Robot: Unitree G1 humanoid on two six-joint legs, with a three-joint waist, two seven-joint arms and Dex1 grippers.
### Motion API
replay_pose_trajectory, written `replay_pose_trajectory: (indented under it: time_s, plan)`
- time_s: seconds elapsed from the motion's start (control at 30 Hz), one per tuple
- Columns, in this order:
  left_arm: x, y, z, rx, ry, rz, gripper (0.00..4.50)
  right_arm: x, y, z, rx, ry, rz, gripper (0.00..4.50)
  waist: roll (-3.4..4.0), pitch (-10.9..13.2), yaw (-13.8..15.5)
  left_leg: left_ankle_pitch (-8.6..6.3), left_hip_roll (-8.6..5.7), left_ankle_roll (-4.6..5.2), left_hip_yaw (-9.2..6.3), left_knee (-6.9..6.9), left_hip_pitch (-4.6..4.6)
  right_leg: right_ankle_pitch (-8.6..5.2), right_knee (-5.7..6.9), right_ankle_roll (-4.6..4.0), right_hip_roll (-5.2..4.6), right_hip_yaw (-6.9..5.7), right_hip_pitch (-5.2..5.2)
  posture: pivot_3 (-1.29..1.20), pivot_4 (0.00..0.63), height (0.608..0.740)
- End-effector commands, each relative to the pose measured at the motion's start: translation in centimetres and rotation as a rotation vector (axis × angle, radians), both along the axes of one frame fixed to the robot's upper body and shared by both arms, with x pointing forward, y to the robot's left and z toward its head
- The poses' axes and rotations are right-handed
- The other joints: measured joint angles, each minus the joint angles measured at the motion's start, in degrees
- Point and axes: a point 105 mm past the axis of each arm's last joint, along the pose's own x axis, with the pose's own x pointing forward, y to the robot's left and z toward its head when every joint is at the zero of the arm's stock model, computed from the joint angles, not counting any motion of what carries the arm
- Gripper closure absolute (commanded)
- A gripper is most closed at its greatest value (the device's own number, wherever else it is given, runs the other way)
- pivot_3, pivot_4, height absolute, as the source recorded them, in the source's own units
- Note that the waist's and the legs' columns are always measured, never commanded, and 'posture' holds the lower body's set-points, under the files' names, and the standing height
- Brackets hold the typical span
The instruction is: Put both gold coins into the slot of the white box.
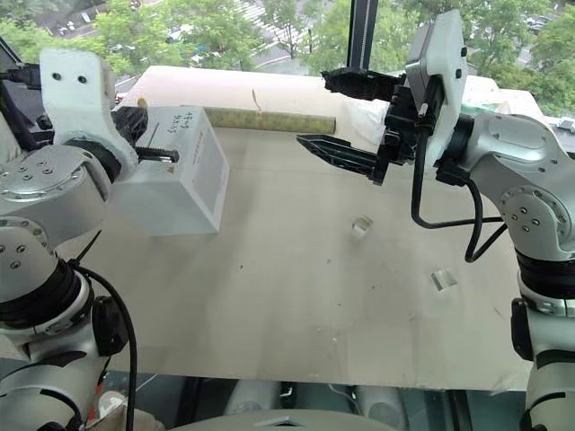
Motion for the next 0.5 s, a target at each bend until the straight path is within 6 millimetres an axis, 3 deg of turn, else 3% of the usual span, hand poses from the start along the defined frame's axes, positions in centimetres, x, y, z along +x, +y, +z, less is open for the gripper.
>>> replay_pose_trajectory:
  time_s: [0.03, 0.2, 0.5]
  plan:
    - [0.5, 1.0, 0.0, -0.023, 0.017, 0.054, 4.5, -1.6, 0.0, 1.2, 0.0, -0.069, 0.058, 0.09, -0.01, 0.0, 0.1, 0.0, 0.0, 0.0, 0.0, 0.0, 0.0, 0.0, 0.01, 0.0, 0.0, -0.01, 0.0, 0.0, 0.15, 0.74]
    - [1.2, 2.3, -1.3, -0.053, 0.094, 0.089, 4.5, -2.8, -0.2, 0.9, -0.041, -0.077, 0.091, 0.09, -0.05, 0.0, 0.1, 0.0, -0.01, -0.01, 0.0, 0.0, -0.02, 0.0, 0.0, -0.01, -0.05, -0.03, -0.01, 0.0, 0.15, 0.74]
    - [2.1, 1.0, -1.9, -0.131, 0.152, -0.041, 4.5, -3.7, -0.4, 0.0, -0.121, -0.093, 0.08, 0.09, -0.12, 0.1, 0.1, 0.0, 0.0, -0.01, 0.0, 0.0, 0.0, 0.0, 0.02, -0.02, -0.1, -0.02, -0.01, 0.0, 0.15, 0.74]
